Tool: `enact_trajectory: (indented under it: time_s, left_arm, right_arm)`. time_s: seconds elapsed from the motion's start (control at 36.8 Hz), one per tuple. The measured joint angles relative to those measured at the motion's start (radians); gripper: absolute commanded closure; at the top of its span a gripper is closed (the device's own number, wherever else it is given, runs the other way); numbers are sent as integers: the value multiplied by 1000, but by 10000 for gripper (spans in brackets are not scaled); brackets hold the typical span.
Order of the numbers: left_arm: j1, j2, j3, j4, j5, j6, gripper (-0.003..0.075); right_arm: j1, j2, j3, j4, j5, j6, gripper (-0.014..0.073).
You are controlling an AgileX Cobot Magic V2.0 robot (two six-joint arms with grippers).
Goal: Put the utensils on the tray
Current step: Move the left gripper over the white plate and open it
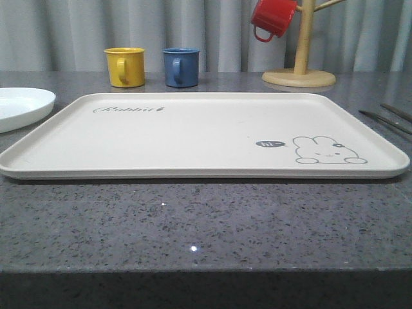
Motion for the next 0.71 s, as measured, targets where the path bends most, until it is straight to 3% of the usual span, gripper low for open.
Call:
enact_trajectory:
  time_s: [0.54,0.71]
  left_arm:
    - [0,0,-4,0,-36,0,738]
    - [0,0,-158,0,-16,0,738]
  right_arm:
    - [0,0,0,-4,-48,0,663]
    - [0,0,-171,-5,16,0,663]
